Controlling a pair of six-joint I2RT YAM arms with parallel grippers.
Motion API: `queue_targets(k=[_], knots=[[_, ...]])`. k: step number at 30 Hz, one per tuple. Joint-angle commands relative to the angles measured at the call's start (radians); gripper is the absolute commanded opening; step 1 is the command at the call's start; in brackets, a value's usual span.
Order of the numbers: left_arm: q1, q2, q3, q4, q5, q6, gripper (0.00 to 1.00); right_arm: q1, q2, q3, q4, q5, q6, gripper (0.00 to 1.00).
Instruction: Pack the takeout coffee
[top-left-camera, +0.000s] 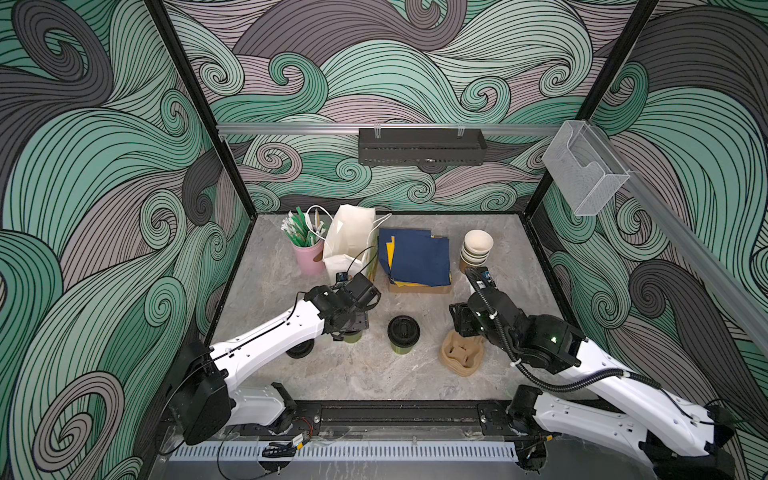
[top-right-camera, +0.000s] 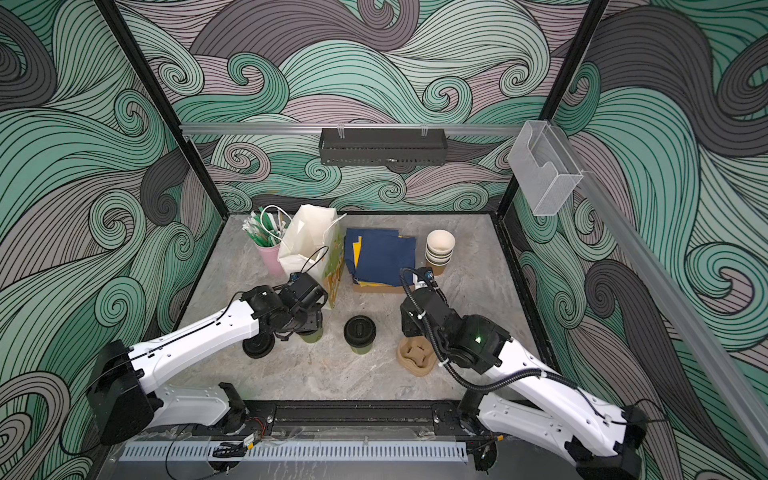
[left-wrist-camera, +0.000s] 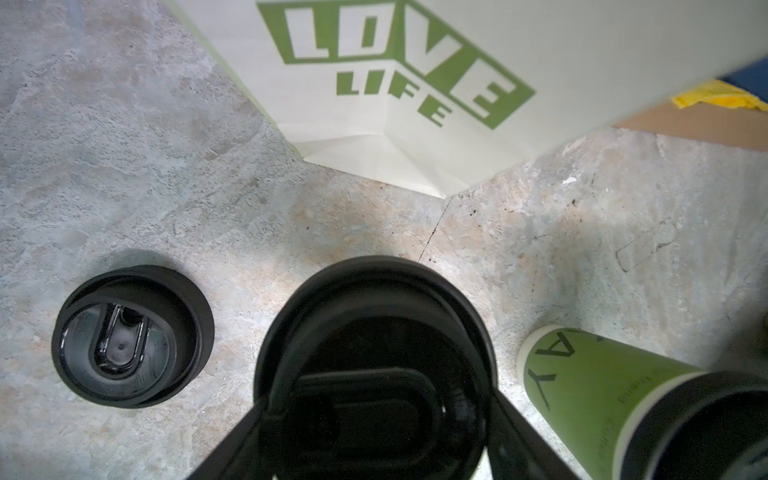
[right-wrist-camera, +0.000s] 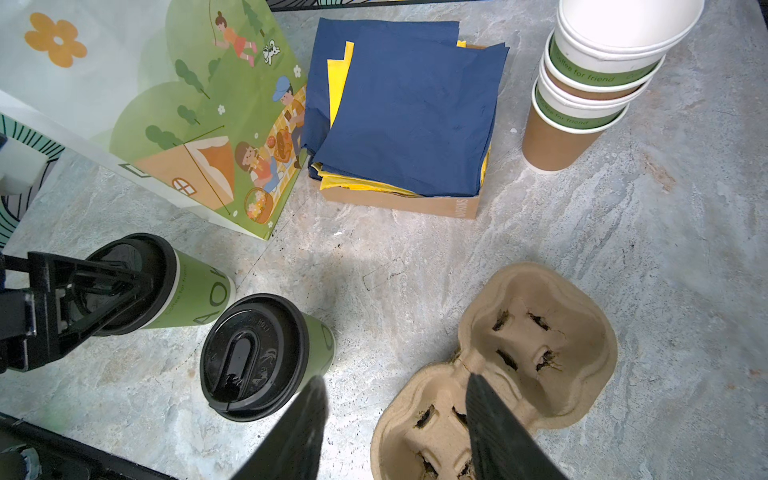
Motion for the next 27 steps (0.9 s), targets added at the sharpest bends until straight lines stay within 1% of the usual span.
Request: queue_targets(k=[1, 8, 12, 22, 27], knots=[[0.002, 0.022, -0.049, -0.021, 0.093, -0.016, 0.71, -0.006, -0.006, -0.01, -0.011, -0.002, 0.013, 0.56], [0.001, 0.035, -0.058, -0.039, 0.131, 0.007, 0.71, -0.006, 0.01, -0.001, -0.007, -0.007, 0.007, 0.56], [0.001, 0.028, -0.064, -0.076, 0.14, 0.038, 0.7, -0.007, 0.007, -0.003, -0.008, -0.007, 0.009, 0.56], [0.001, -0.045, -0.115, -0.127, 0.198, 0.074, 0.7, -0.009, 0.001, -0.013, -0.008, -0.005, 0.015, 0.55], [0.001, -0.055, -0.098, -0.147, 0.206, 0.11, 0.7, -0.01, 0.002, -0.013, -0.006, -0.008, 0.015, 0.56]])
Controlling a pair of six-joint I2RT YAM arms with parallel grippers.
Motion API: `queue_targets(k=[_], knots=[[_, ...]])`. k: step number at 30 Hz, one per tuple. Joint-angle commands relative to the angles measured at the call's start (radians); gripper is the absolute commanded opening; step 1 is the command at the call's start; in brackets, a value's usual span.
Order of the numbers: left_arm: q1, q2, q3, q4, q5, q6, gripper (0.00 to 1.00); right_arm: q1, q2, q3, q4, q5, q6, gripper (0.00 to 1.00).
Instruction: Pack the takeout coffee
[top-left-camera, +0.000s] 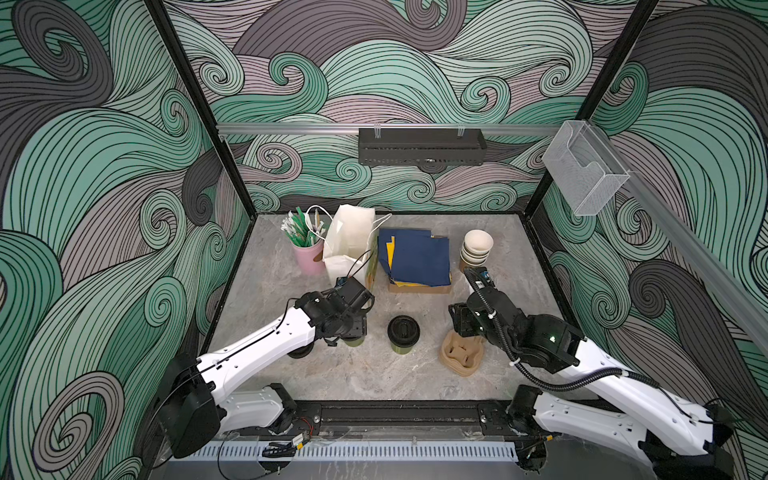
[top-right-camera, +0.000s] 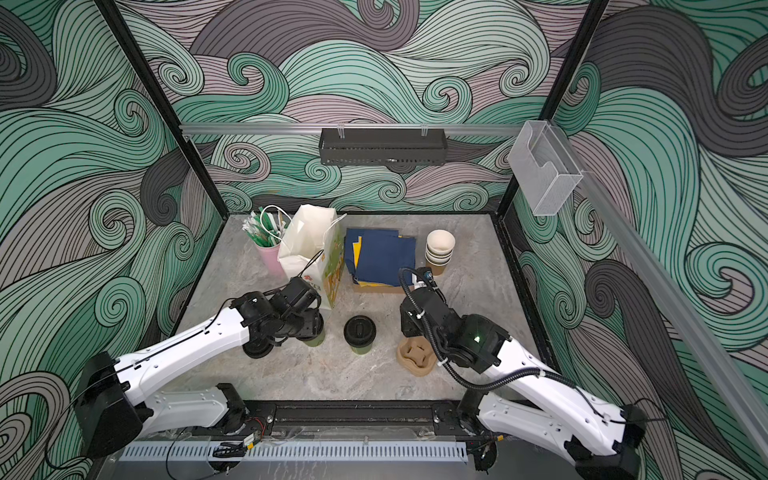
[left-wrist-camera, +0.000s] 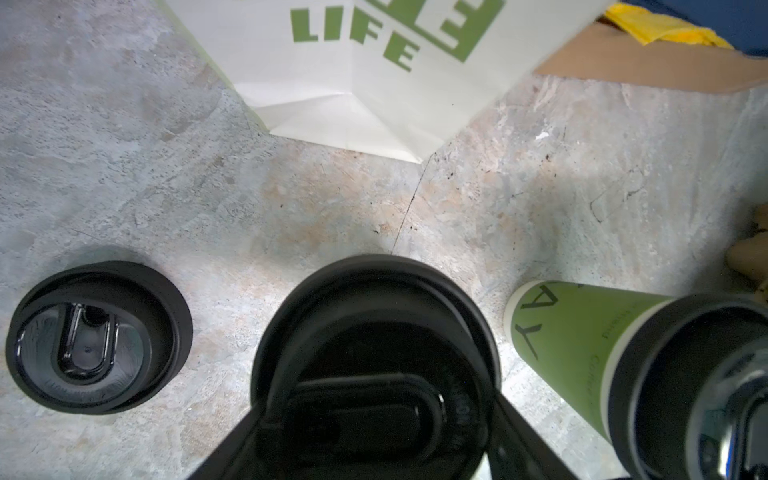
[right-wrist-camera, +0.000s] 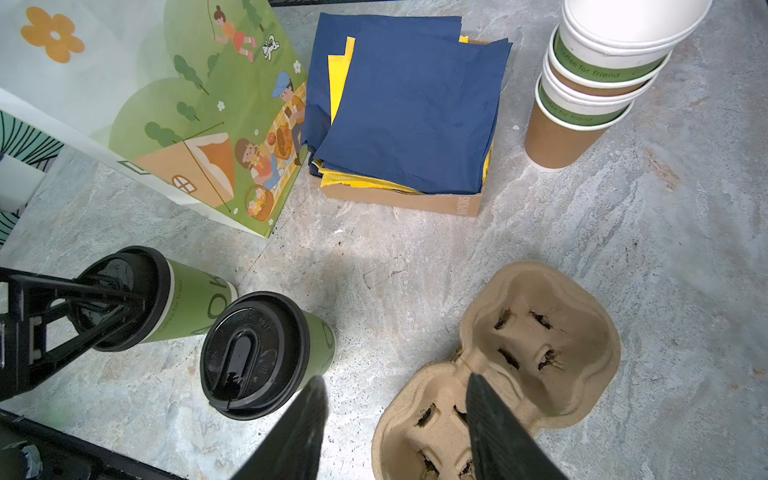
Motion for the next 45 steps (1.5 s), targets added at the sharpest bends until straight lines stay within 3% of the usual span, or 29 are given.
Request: queue_targets(k=[1, 17, 28, 45], knots=[[-0.005, 0.035, -0.035, -0.147, 0.105, 0.036, 0.7, -0.008, -0.004, -0.013, -0.006, -0.003, 0.013, 0.56], [-0.005, 0.153, 0.05, -0.108, 0.095, 0.094, 0.74, -0.009, -0.018, -0.016, -0.01, -0.004, 0.022, 0.55], [-0.006, 0.047, 0.047, -0.079, 0.061, 0.08, 0.79, -0.01, -0.012, -0.014, -0.014, -0.004, 0.02, 0.55], [-0.002, 0.049, 0.067, -0.049, 0.033, 0.078, 0.84, -0.013, -0.02, -0.019, -0.013, -0.003, 0.018, 0.55]])
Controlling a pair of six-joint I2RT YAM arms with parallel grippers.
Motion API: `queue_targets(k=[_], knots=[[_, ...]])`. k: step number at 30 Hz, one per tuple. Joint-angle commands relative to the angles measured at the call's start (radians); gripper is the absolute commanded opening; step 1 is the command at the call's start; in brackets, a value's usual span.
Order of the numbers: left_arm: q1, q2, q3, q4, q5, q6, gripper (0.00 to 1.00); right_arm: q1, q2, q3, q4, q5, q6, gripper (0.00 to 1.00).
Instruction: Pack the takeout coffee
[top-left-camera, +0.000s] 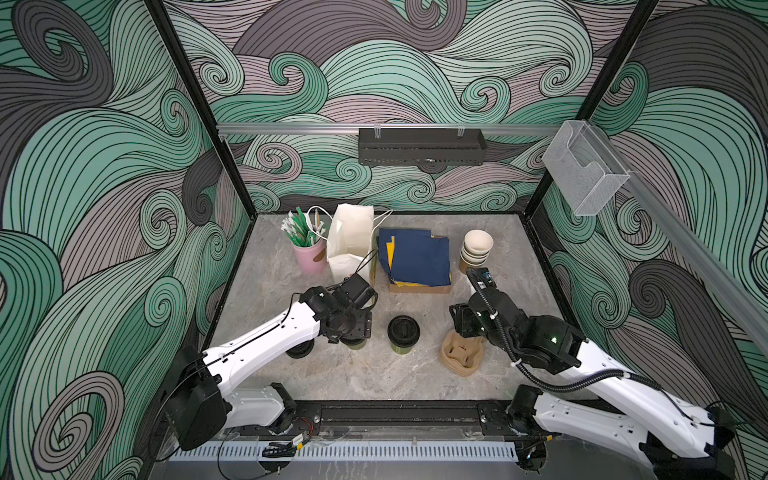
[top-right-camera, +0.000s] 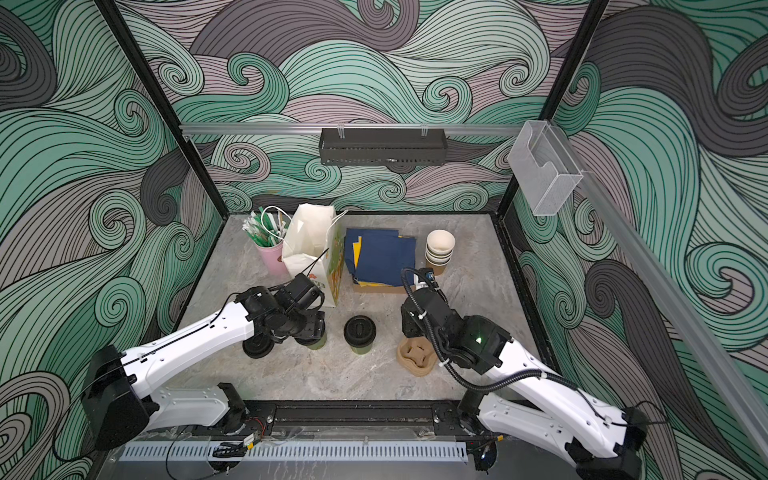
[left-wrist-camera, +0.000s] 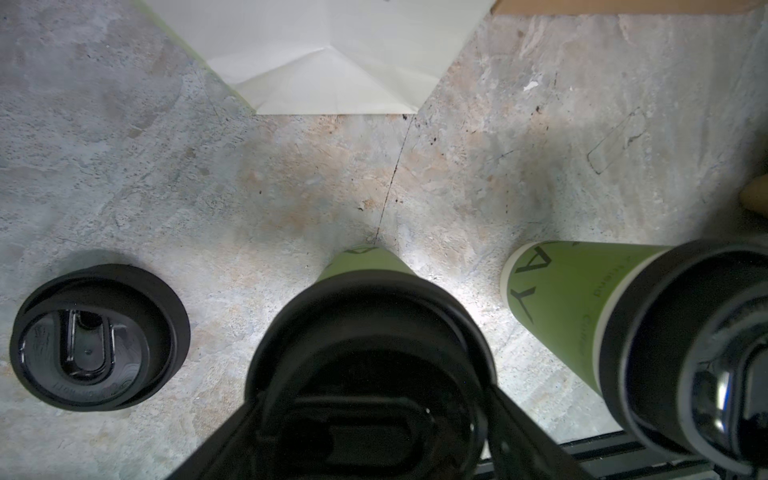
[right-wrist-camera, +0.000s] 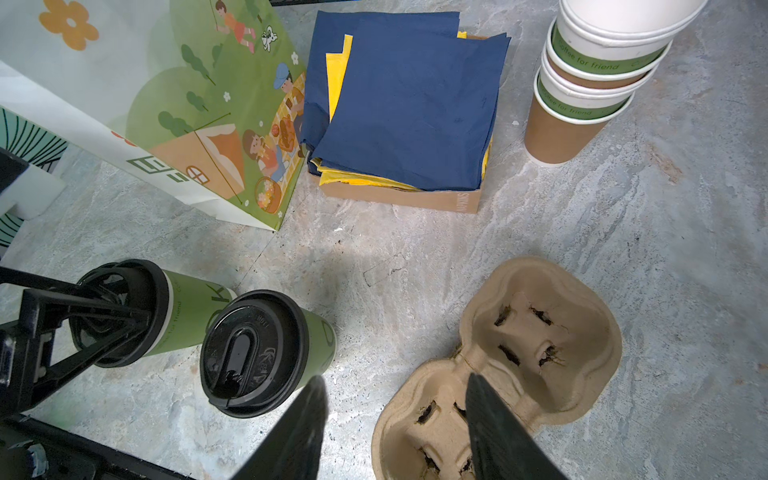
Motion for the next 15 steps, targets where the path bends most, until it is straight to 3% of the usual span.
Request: queue_targets(k=[1, 15], knots=[[-0.003, -0.004, 0.008, -0.016, -0.006, -0.003, 0.84, -0.005, -0.006, -0.007, -0.012, 0.007, 0.011, 0.56], [-0.003, -0.055, -0.013, 0.052, -0.042, -0.016, 0.83, -0.006, -0.002, -0.004, -0.012, 0.003, 0.009, 0.56]])
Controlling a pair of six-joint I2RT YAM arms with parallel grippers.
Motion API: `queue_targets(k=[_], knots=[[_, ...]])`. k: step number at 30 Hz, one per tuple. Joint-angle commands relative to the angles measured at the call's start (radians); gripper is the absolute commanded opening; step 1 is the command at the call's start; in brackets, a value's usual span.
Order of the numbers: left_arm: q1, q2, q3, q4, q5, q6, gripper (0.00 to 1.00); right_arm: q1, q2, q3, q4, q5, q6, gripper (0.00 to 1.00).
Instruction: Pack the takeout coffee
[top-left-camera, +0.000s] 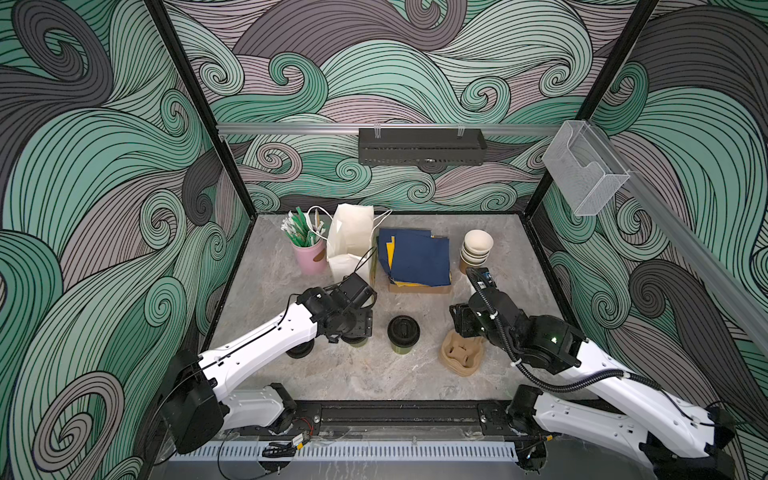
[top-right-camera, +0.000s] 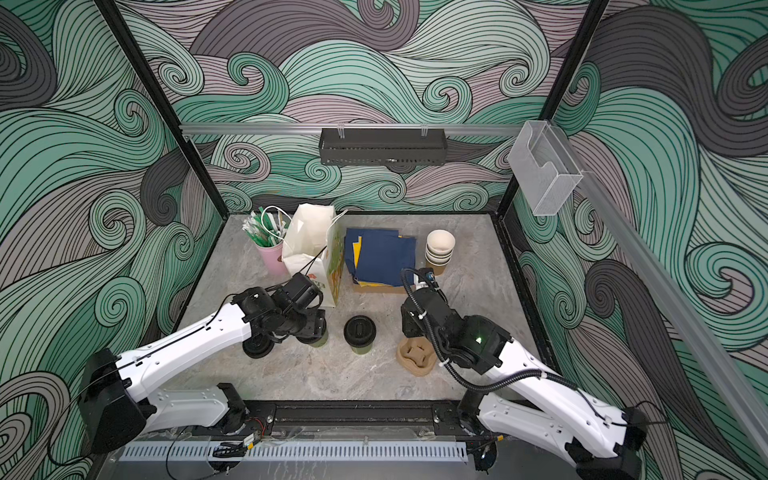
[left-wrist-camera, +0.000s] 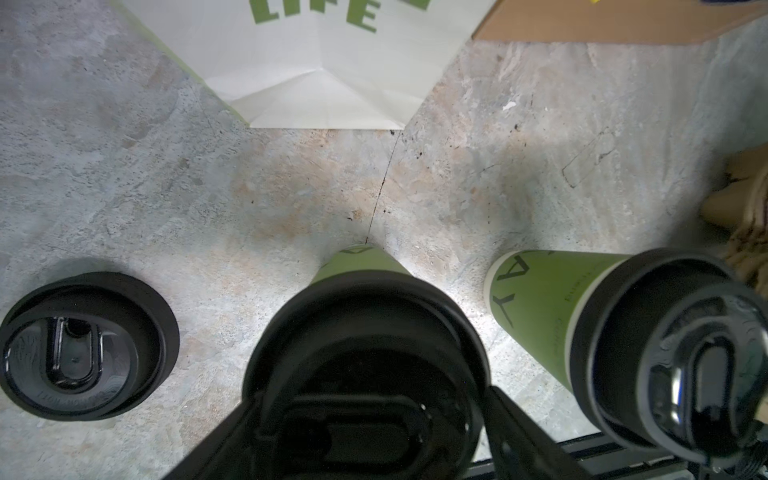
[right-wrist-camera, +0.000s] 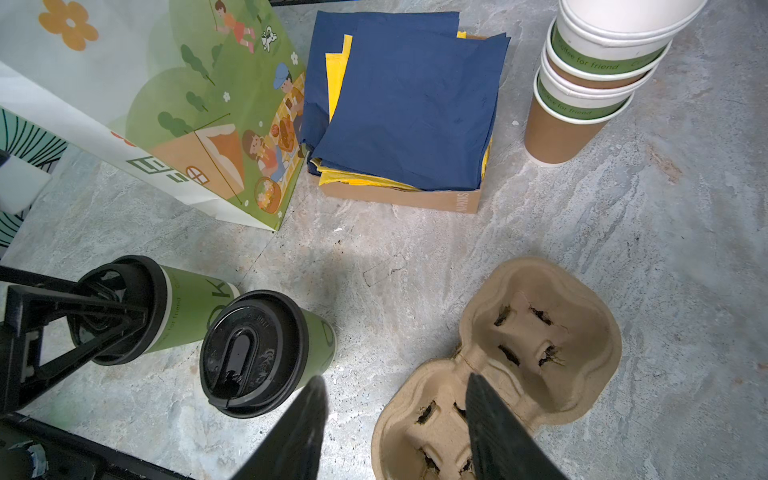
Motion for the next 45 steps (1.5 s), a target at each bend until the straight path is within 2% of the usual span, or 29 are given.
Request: queue_targets(k=[1, 20, 25, 30, 33, 39, 45], knots=[[-0.002, -0.019, -0.004, 0.02, -0.032, -0.007, 0.83, -0.005, -0.002, -0.004, -0.013, 0.003, 0.009, 0.56], [0.001, 0.038, 0.016, -0.039, 0.026, -0.009, 0.75, -0.006, 0.004, -0.002, -0.005, -0.022, 0.011, 0.56], [0.004, 0.065, 0.041, -0.07, 0.059, 0.002, 0.75, -0.022, 0.048, 0.003, 0.077, -0.173, 0.002, 0.56], [0.012, 0.063, 0.045, -0.07, 0.083, 0.016, 0.75, -0.055, 0.16, 0.007, 0.253, -0.467, -0.013, 0.57], [0.016, 0.063, 0.046, -0.066, 0.097, 0.028, 0.75, -0.066, 0.261, 0.038, 0.324, -0.601, -0.029, 0.57], [0.019, 0.063, 0.045, -0.071, 0.118, 0.043, 0.76, -0.068, 0.421, 0.146, 0.334, -0.674, -0.097, 0.55], [0.021, 0.046, 0.045, -0.11, 0.103, 0.047, 0.76, -0.066, 0.497, 0.191, 0.36, -0.716, -0.088, 0.52]])
